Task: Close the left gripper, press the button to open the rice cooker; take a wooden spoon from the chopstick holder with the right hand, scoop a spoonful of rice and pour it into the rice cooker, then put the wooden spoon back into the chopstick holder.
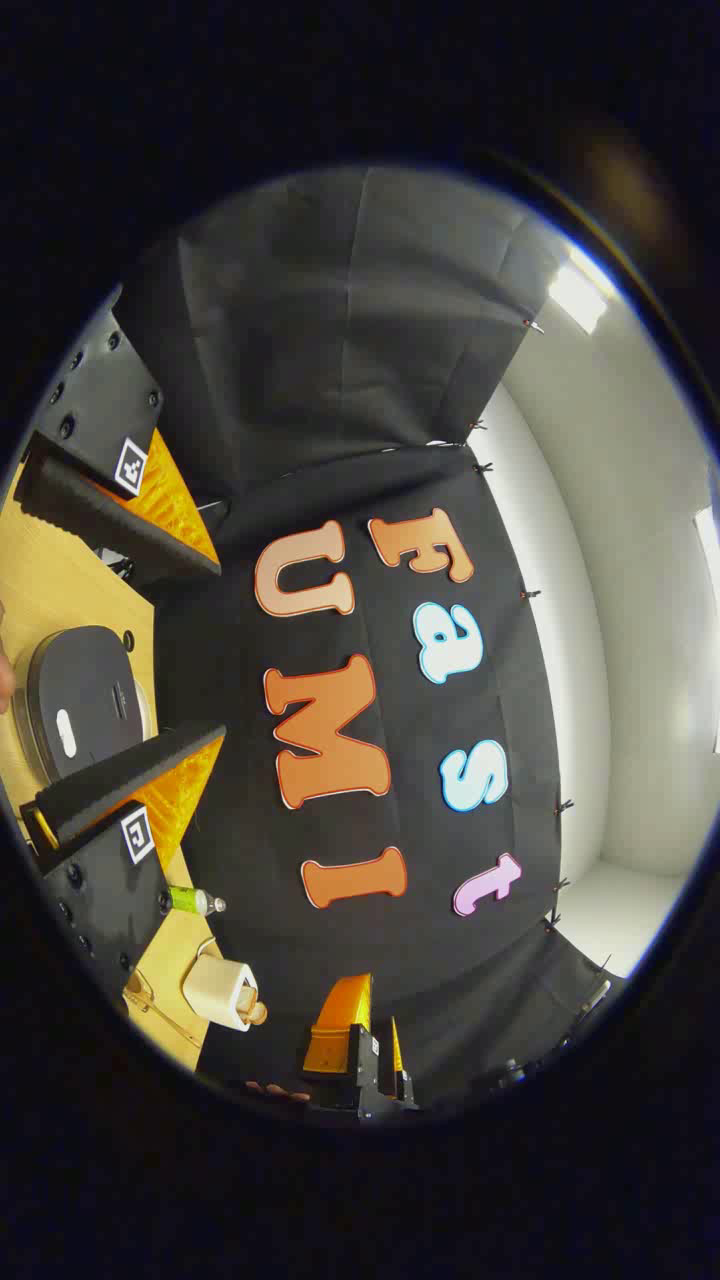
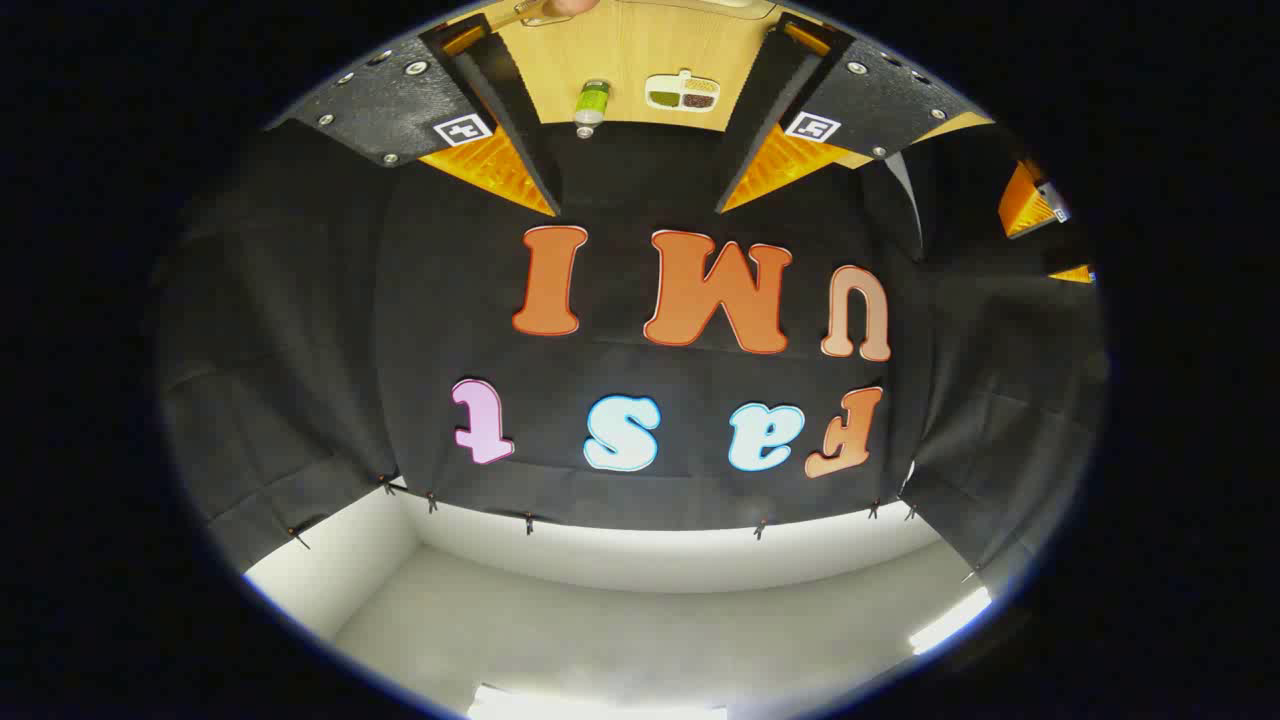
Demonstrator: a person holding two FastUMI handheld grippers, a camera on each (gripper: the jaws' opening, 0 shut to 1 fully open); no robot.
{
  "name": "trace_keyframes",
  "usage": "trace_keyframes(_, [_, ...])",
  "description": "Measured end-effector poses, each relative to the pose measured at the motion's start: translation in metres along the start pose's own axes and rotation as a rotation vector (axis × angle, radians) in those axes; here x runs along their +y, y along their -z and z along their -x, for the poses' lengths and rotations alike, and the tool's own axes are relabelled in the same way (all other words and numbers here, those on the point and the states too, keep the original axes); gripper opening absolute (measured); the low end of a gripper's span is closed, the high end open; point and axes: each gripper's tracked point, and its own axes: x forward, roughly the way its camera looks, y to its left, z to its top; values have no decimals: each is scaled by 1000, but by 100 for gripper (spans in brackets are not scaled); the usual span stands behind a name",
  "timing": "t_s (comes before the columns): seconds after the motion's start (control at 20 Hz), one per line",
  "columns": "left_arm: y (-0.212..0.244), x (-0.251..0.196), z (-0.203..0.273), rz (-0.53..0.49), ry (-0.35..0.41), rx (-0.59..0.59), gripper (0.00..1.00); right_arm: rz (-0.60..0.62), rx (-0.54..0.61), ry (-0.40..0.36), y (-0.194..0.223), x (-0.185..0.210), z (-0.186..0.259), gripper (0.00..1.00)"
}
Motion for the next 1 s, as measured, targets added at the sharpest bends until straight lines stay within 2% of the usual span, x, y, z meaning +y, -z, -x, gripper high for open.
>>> trace_keyframes(0.05, [2,-2,1,7,-18,13,89,-8,2,-21,1,1,-2,90])
trace_keyframes(0.25, [2,-1,4,38,-89,30,89,-13,-23,-46,-5,-8,-9,91])
trace_keyframes(0.5, [-5,-5,7,42,-122,28,92,-57,-21,-85,3,-11,-8,90])
trace_keyframes(0.7, [-4,-10,5,39,-118,36,100,-55,-24,-98,3,-19,-6,90])
trace_keyframes(0.8, [-1,-18,6,41,-95,47,95,-46,-3,-120,11,-18,-4,92])
trace_keyframes(0.85, [-1,-19,6,38,-91,47,92,-37,2,-125,13,-20,-2,90])
trace_keyframes(0.9, [-1,-20,6,35,-87,48,95,-29,1,-122,14,-22,-1,90])
trace_keyframes(1.0, [1,-22,5,35,-76,54,92,-19,-8,-119,12,-25,2,90])
